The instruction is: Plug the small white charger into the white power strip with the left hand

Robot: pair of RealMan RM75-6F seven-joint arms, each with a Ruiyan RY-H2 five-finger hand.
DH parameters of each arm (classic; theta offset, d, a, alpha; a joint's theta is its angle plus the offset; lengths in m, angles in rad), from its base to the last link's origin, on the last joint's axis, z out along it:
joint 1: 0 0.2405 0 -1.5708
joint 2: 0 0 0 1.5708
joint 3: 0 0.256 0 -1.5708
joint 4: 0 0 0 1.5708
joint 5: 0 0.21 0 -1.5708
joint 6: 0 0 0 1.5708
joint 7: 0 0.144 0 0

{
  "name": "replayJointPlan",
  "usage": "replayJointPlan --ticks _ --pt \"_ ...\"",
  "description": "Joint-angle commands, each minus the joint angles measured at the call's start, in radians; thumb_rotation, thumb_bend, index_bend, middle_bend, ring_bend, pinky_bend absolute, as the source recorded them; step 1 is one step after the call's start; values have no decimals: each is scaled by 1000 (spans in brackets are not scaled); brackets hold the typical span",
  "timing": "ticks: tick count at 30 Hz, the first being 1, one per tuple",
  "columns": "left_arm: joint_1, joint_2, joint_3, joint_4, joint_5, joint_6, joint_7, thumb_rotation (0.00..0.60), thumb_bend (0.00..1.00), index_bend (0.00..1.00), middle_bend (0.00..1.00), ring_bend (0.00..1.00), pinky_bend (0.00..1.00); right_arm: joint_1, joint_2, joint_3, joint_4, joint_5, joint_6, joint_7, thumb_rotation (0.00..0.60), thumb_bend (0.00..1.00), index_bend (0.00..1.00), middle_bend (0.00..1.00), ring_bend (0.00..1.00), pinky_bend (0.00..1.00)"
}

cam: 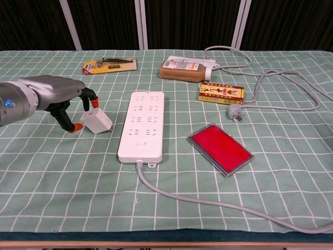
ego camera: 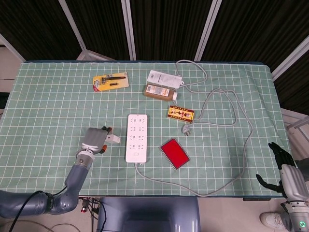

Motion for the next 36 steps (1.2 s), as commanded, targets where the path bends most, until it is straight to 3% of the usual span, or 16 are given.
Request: replayJointPlan --ticks 1,23,27,36 --pt "-4 -9 3 10 9 -3 -6 600 306 297 322 798 893 0 1 0 -1 1 -1 1 600 337 0 0 0 0" --pt "-12 -82 6 102 56 9 -47 600 289 376 402 814 901 0 3 1 -6 6 -6 3 600 338 0 0 0 0" --pt "-10 -87 7 110 62 17 -46 600 339 420 451 824 907 0 3 2 -6 6 -5 3 600 338 0 0 0 0" --pt "7 -97 17 116 97 49 -51 600 547 510 533 839 915 -2 2 2 -7 4 -1 1 600 338 0 0 0 0"
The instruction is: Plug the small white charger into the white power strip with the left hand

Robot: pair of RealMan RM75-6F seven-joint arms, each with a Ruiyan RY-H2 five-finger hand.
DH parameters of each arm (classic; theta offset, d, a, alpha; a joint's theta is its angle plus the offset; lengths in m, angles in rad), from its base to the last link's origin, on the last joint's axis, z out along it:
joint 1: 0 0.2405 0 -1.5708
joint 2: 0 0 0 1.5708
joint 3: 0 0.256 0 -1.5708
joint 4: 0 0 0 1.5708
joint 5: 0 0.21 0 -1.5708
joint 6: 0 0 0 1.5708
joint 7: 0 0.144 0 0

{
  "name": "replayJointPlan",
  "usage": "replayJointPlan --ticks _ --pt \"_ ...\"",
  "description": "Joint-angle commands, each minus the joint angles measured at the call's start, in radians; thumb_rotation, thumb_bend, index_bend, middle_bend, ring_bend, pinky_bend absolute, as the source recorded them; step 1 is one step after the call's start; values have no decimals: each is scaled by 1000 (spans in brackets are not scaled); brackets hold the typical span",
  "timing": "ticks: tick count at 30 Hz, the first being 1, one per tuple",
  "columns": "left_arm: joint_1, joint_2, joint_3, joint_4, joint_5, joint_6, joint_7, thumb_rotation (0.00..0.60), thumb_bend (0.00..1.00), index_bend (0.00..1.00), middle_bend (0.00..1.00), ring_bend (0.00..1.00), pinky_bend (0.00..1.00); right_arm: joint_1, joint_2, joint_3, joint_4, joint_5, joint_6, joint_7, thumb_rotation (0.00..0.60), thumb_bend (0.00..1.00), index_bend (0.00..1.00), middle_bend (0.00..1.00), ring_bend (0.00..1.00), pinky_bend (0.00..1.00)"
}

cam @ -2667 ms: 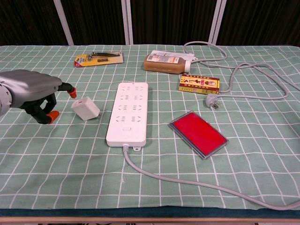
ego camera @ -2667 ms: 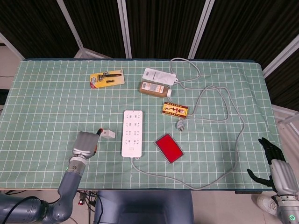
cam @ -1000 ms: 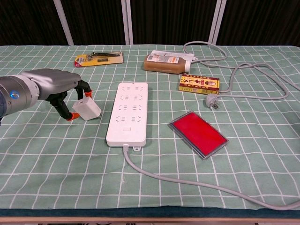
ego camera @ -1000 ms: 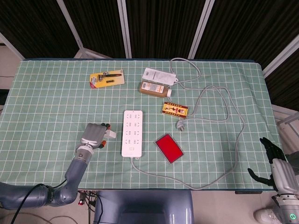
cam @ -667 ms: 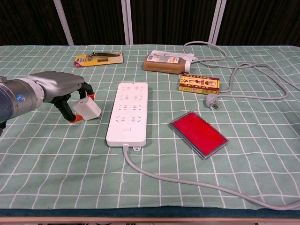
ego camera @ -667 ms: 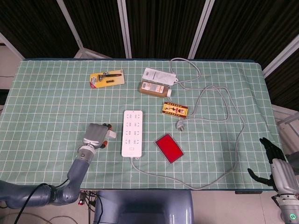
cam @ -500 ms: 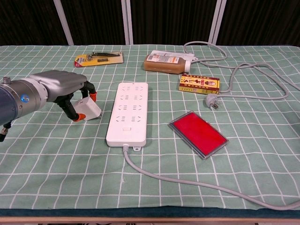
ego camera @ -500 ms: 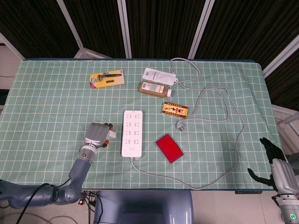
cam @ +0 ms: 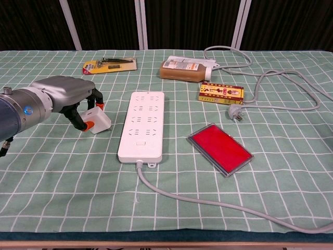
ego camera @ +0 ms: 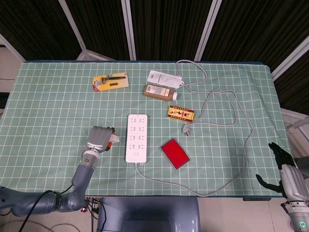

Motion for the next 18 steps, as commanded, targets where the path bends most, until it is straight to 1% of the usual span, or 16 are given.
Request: replayJointPlan --ticks 1,7,9,13,18 --pt "8 3 4 -4 15 10 -5 600 567 516 539 842 916 -1 0 0 0 -1 2 0 600 338 0 0 0 0" --pt "12 38 -4 -38 43 25 0 600 642 561 584 853 920 -1 -1 1 -1 -1 4 -2 600 338 0 0 0 0" --pt "1 64 -17 -60 46 31 23 600 658 574 600 860 923 -2 -1 1 -1 -1 4 -1 600 337 0 0 0 0" --pt "-21 103 -39 -103 14 28 71 600 676 596 628 874 931 -2 0 2 1 -1 4 1 600 338 0 0 0 0" --pt "-84 143 -86 -150 -85 28 183 600 698 613 677 889 946 0 3 1 -2 5 -5 8 600 338 0 0 0 0"
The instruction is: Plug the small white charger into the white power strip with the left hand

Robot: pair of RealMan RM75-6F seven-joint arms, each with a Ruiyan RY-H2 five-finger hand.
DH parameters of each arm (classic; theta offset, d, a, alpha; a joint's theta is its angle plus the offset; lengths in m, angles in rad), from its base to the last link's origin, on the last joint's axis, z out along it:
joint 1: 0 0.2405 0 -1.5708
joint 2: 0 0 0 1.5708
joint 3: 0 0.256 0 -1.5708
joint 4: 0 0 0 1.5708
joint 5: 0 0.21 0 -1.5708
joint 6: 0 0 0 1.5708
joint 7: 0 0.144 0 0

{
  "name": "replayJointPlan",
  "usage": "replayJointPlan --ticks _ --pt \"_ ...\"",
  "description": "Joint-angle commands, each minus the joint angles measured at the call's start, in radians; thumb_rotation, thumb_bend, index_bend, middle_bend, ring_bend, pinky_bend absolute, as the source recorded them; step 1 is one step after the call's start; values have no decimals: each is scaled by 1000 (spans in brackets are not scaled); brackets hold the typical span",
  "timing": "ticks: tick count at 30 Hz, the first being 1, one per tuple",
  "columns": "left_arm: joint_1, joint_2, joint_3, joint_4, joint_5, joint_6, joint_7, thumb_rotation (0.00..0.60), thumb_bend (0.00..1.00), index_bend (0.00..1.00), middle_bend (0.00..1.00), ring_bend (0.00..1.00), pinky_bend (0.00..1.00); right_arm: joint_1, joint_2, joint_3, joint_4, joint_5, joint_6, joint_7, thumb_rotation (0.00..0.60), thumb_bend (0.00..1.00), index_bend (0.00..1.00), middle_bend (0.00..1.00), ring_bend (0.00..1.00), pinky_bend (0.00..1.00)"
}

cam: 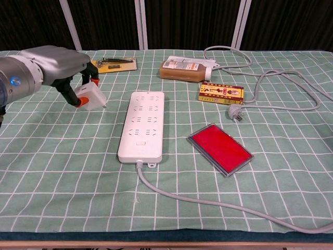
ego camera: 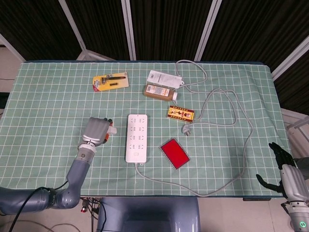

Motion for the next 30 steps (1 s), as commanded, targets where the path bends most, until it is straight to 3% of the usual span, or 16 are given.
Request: replayJointPlan --ticks 1,16,30 --pt "-57 31 -39 -36 -83 -2 86 600 700 616 687 890 947 1 1 0 -1 1 -2 1 600 338 0 0 0 0" --pt "-302 -9 -112 27 -399 -21 387 600 707 645 735 892 948 6 4 6 -1 20 -21 20 600 338 0 0 0 0" --pt "-446 -128 -125 185 -543 -57 477 600 711 650 745 894 949 11 16 14 -10 45 -42 51 600 339 0 0 0 0"
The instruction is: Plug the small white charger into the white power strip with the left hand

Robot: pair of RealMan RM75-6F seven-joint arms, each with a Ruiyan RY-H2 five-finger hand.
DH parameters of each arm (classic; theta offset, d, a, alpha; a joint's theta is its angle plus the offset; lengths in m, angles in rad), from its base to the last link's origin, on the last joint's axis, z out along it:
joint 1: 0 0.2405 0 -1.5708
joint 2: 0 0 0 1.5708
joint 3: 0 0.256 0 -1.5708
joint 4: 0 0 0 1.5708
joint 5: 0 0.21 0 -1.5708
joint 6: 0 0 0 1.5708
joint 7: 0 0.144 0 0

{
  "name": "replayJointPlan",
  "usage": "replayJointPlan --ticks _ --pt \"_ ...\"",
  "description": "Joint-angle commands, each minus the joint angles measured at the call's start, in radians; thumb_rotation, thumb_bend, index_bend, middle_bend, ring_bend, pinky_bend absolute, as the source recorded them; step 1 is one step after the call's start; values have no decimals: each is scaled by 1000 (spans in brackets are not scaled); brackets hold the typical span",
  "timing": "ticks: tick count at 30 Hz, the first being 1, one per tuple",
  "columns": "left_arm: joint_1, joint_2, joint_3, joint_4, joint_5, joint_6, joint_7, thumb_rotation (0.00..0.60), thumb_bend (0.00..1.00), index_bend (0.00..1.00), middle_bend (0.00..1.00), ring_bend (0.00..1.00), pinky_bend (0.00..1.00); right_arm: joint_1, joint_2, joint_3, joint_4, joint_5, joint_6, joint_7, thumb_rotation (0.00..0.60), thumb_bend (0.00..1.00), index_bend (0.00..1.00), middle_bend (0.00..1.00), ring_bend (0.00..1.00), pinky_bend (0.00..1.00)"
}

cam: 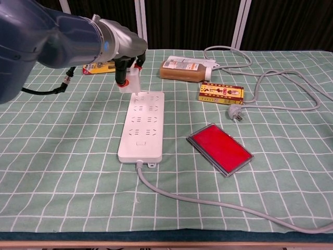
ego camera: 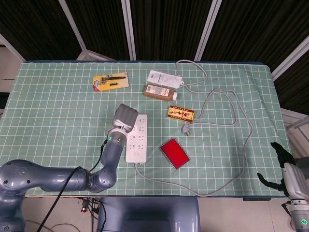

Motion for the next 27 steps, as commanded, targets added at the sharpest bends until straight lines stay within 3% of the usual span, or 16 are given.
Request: replayJointPlan --ticks 1,11,27 --pt "-23 -24 1 29 -30 -7 19 600 711 650 745 894 949 1 1 1 -1 3 -3 3 600 338 0 0 0 0" --pt "-72 -62 7 81 -120 -7 80 600 712 650 746 894 949 2 5 4 -4 9 -10 15 600 338 0 0 0 0" --pt "-88 -87 20 121 -123 -40 64 600 712 650 745 894 949 2 7 6 -5 10 -13 21 600 338 0 0 0 0"
